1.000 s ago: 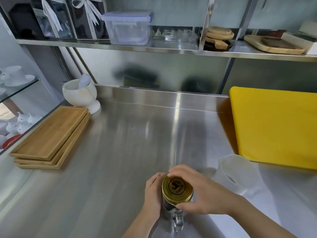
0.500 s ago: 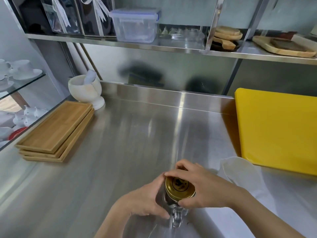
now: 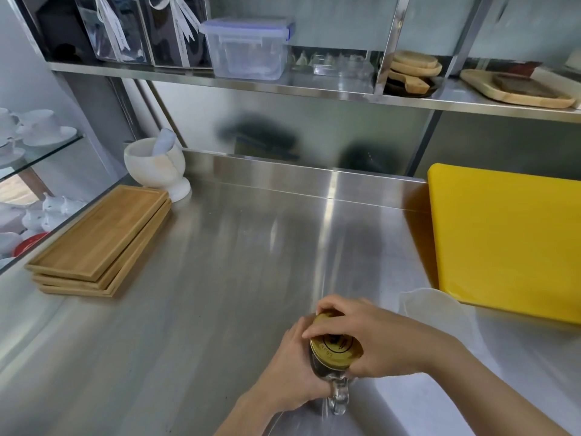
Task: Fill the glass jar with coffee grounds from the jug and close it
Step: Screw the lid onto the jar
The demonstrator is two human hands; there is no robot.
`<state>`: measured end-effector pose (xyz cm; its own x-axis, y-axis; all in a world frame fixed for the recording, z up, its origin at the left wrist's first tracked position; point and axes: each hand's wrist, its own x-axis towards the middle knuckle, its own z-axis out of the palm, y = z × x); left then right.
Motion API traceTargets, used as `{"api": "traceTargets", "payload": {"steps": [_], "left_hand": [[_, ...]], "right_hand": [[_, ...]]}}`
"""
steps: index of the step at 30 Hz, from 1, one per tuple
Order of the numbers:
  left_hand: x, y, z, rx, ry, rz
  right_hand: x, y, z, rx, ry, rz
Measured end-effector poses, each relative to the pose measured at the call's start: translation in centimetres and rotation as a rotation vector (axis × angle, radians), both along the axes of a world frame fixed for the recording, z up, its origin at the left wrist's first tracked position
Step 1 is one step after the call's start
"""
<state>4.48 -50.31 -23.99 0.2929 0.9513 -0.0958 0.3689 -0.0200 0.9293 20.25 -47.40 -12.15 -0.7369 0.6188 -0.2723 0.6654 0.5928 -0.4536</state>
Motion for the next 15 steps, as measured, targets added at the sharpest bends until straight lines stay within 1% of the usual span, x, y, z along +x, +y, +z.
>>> {"api": "traceTargets", "payload": {"steps": [2,5,9,12,15], "left_hand": [[0.1,0.1,0.2,0.022,0.019,0.003],[0.1,0.0,0.2,0.006,-0.019,0.013],[0.2,-0.2,0.4,0.028,0.015,0.028],[0.3,-0.2,0.3,0.014,0.022,0.040],[0.3,-0.3,-0.1,0.041,0.067,0.036]], "right_hand": [[0.0,-0.1,0.2,0.072,-0.035,0.023],[-0.1,-0.3,0.2,0.159,-0.079,0.002],[-0.9,-1.0,0.3,0.301,-0.227,-0.003],[-1.6,-1.3,0.4,0.326,-0.361,-0.080],[-2.4,-1.5,-0.1,0.316,-0.416,-0.145]]}}
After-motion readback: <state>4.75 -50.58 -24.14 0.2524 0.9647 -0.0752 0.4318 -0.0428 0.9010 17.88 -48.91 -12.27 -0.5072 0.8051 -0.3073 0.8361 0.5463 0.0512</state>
